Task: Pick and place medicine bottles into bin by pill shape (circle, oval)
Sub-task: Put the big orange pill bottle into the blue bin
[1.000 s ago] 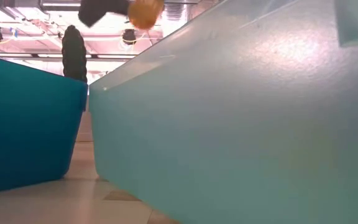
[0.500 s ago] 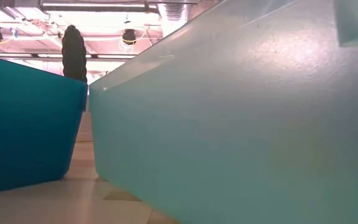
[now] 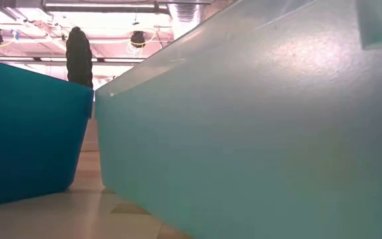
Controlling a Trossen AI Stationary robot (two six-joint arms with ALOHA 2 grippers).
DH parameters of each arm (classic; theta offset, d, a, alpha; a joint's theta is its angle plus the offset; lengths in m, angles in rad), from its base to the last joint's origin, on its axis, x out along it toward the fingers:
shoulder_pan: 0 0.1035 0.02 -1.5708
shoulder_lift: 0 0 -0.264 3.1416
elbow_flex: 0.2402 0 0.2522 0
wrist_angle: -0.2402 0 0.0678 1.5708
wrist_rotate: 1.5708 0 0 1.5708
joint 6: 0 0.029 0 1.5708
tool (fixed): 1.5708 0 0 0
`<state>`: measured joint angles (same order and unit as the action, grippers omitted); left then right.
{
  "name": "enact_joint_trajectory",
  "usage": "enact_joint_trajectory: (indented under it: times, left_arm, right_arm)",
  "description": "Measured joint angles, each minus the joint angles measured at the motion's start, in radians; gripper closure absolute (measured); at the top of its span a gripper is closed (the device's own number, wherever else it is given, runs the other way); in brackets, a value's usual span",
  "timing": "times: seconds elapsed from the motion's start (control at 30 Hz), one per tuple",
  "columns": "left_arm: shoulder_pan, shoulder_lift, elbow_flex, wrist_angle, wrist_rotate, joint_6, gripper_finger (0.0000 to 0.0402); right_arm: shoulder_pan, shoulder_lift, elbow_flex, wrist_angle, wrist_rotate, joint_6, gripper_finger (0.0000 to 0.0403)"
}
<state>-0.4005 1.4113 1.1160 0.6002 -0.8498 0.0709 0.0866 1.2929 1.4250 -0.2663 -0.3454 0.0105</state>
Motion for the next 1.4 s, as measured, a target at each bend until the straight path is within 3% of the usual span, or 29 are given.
enact_joint_trajectory:
  times: [0.27, 0.67, 1.4]
  left_arm:
    - [0.010, 0.000, -0.001, 0.001, 0.059, 0.012, 0.0187]
    - [0.010, 0.000, -0.002, 0.122, 0.058, 0.180, 0.0187]
    - [0.109, 0.000, -0.002, 0.124, 0.241, 0.082, 0.0187]
  right_arm:
    - [-0.045, 0.066, 0.000, 0.089, 0.007, 0.068, 0.0078]
    - [-0.090, 0.085, 0.000, 0.080, 0.011, 0.076, 0.0078]
    - [-0.123, 0.103, 0.001, 0.159, 0.007, 0.070, 0.0078]
